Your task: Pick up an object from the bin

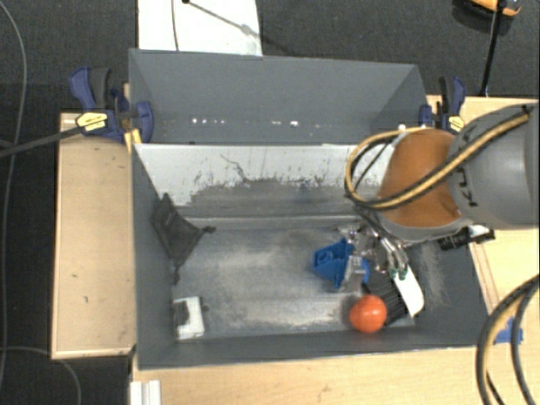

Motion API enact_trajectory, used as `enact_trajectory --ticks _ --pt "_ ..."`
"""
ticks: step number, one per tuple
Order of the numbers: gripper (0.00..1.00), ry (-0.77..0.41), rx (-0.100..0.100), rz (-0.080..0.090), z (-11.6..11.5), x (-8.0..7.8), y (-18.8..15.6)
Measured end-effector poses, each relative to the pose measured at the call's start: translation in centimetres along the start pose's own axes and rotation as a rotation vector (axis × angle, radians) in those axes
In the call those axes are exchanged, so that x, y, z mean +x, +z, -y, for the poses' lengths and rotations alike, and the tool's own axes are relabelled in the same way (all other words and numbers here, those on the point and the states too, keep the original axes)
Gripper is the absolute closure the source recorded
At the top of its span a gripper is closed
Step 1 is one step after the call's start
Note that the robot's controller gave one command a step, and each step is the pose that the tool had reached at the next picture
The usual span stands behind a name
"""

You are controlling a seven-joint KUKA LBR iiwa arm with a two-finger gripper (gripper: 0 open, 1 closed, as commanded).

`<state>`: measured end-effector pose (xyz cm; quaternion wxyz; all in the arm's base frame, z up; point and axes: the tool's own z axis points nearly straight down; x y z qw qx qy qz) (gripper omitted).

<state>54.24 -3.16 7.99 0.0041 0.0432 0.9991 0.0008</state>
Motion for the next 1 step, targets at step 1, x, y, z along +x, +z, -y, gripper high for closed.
enact_trajectory --ticks 1 --pt "1.00 -0.001 0.000 0.000 0.02 0.01 0.00"
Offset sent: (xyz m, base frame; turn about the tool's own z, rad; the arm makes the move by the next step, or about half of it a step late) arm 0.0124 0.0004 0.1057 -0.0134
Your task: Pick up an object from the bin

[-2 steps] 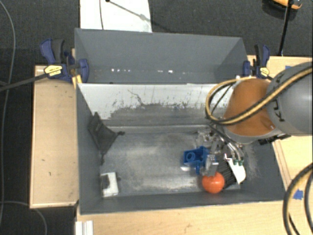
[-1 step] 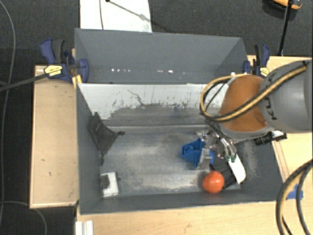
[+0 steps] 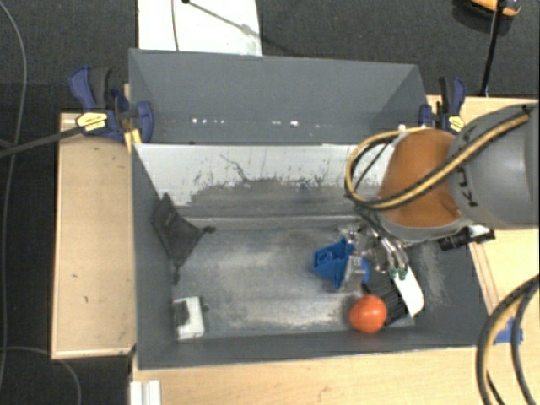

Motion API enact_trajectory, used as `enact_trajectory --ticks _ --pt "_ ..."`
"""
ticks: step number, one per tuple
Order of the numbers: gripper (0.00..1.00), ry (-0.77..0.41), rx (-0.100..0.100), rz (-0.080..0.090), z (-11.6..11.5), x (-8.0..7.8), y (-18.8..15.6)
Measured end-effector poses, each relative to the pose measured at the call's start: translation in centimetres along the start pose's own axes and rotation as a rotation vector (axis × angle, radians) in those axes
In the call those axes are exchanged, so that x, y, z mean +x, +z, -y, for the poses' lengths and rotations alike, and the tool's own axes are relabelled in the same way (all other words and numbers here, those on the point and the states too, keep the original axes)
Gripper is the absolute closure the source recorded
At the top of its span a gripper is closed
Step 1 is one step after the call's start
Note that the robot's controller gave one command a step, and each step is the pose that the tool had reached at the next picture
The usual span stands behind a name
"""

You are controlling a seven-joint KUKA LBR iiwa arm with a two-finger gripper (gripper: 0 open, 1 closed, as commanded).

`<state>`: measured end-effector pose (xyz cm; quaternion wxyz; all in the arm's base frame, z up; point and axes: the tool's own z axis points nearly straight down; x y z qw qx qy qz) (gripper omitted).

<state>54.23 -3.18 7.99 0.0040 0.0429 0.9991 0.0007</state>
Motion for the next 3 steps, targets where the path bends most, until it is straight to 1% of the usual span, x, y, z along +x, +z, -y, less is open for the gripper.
enact_trajectory --ticks 1,2,3 --pt "1.00 -0.017 0.000 0.002 -0.2 -1.4 -10.6" --pt "1.00 -0.017 0.000 0.002 -0.2 -1.4 -10.6" --pt "1.00 -0.049 0.000 0.002 0.3 -3.6 -13.7"
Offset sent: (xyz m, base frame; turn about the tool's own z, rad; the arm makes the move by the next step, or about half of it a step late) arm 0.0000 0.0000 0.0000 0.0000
